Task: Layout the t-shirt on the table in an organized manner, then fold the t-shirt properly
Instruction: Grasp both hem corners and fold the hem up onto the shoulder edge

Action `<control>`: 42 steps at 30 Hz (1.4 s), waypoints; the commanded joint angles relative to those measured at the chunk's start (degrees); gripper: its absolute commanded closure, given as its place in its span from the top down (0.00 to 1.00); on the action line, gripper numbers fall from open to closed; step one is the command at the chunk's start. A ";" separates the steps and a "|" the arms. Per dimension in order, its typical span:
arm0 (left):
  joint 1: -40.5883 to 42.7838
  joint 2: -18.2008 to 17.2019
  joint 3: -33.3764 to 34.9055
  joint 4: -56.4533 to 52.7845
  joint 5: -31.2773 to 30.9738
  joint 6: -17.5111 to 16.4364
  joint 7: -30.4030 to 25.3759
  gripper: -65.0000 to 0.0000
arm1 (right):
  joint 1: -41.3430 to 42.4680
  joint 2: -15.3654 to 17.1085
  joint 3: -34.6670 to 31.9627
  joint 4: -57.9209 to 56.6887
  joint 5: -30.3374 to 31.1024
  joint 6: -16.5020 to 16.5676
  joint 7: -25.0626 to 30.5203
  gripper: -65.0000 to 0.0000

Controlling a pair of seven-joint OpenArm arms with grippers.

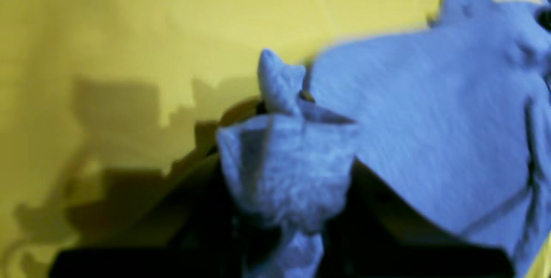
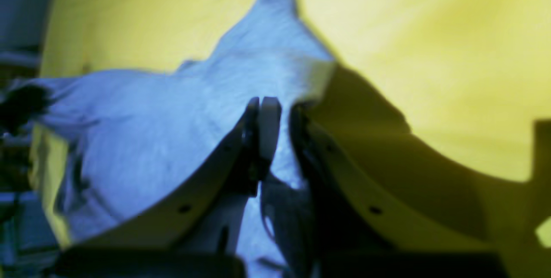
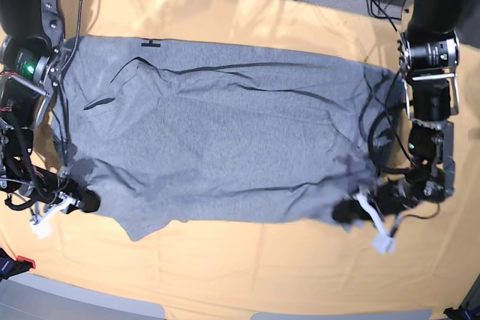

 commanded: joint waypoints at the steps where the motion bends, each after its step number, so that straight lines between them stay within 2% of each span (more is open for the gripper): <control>1: -1.90 -0.52 0.42 1.03 -3.58 -0.49 0.09 0.00 | 1.68 0.81 -0.98 1.42 3.39 0.34 -0.79 0.00; 5: -1.11 -0.66 0.85 1.14 -8.90 -0.49 6.45 0.00 | -0.39 0.98 -4.09 3.41 7.74 0.34 -6.54 0.00; 9: -1.14 -0.92 0.76 1.16 -11.89 -0.49 9.53 0.00 | -5.11 1.49 -4.28 10.29 8.39 0.34 -9.84 0.00; 15: -0.92 -2.64 0.79 1.79 -19.58 -0.49 16.76 0.00 | -14.01 3.50 -4.22 27.17 7.91 0.34 -9.77 0.00; 18: -0.61 -4.33 0.79 2.97 -21.42 -0.49 18.34 0.00 | -16.57 5.20 -4.24 31.98 7.72 0.34 -9.77 0.00; 22: -0.66 -7.80 0.79 4.42 -22.01 -0.49 18.29 0.00 | -16.85 6.36 -4.24 32.39 6.27 0.34 -9.77 0.00; 26: -0.63 -10.69 0.79 4.68 -25.11 -0.49 19.47 0.00 | -16.94 6.36 -4.22 32.39 4.74 0.34 -9.75 0.00; 34: -0.68 -12.20 0.79 4.72 -34.60 -0.49 27.36 0.00 | -17.14 6.40 -4.24 32.39 4.96 0.34 -9.81 0.00; 37: -0.28 -12.81 0.79 6.27 -38.66 -0.49 27.49 0.00 | -17.14 6.40 -4.22 32.39 4.94 0.34 -10.32 0.00; 42: 0.81 -14.38 0.76 10.86 -39.17 -0.49 27.49 0.00 | -17.11 6.45 -4.24 32.39 4.92 0.34 -10.93 0.00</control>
